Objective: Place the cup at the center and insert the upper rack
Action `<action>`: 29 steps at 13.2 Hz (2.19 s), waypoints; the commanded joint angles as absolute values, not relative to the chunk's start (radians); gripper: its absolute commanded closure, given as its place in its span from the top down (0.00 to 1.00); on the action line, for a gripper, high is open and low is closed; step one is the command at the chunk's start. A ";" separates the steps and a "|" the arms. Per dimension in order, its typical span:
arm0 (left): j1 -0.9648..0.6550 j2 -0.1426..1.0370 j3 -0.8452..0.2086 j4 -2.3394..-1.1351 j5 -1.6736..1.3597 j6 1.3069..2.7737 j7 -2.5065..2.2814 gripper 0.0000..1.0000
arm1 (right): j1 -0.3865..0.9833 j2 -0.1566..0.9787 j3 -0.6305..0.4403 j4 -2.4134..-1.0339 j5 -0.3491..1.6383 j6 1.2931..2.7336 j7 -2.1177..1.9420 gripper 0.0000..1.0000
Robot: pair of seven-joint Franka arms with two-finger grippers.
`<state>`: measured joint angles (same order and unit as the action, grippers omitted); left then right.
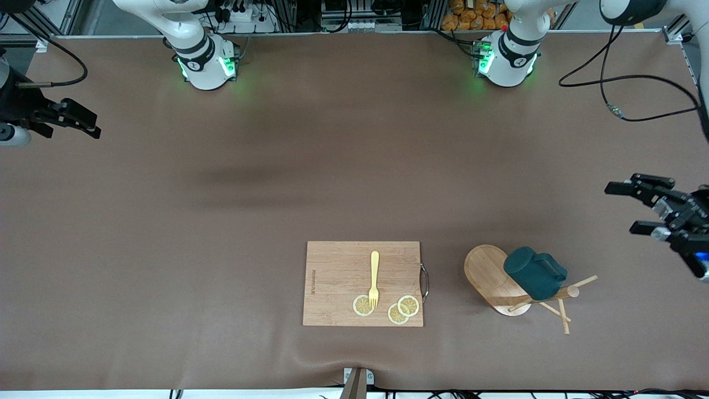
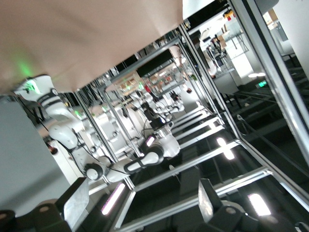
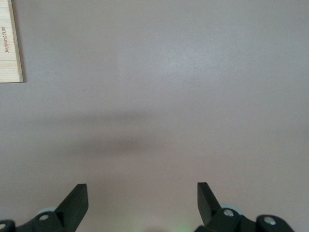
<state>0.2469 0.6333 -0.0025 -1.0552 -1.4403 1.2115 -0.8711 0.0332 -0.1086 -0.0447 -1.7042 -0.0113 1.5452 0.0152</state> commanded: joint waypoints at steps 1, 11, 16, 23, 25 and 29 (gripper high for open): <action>0.232 0.578 0.008 -1.085 -1.353 1.213 -0.848 1.00 | 0.043 -0.120 -0.048 -1.710 -0.021 1.539 0.029 1.00; -0.043 0.431 -0.005 -1.086 -0.654 1.419 -0.715 1.00 | 0.041 -0.120 -0.049 -1.706 -0.002 1.532 0.029 1.00; -0.216 0.416 -0.009 -1.097 -0.175 1.448 -0.578 1.00 | 0.041 -0.120 -0.048 -1.706 -0.002 1.532 0.029 1.00; -0.206 0.324 -0.055 -1.305 -0.012 1.630 -0.397 1.00 | 0.044 -0.120 -0.044 -1.704 -0.002 1.523 0.052 1.00; -0.207 0.235 -0.055 -1.481 0.036 1.780 -0.384 1.00 | 0.044 -0.120 -0.044 -1.704 -0.002 1.523 0.051 1.00; -0.193 0.157 -0.051 -1.520 0.083 1.773 -0.338 1.00 | 0.044 -0.120 -0.044 -1.704 -0.002 1.523 0.051 1.00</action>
<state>-0.2111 0.2388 -0.0485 -1.4556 0.0592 1.7624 -0.3712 0.0351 -0.1087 -0.0416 -1.7043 -0.0069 1.5337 0.0318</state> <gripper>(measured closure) 0.000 0.000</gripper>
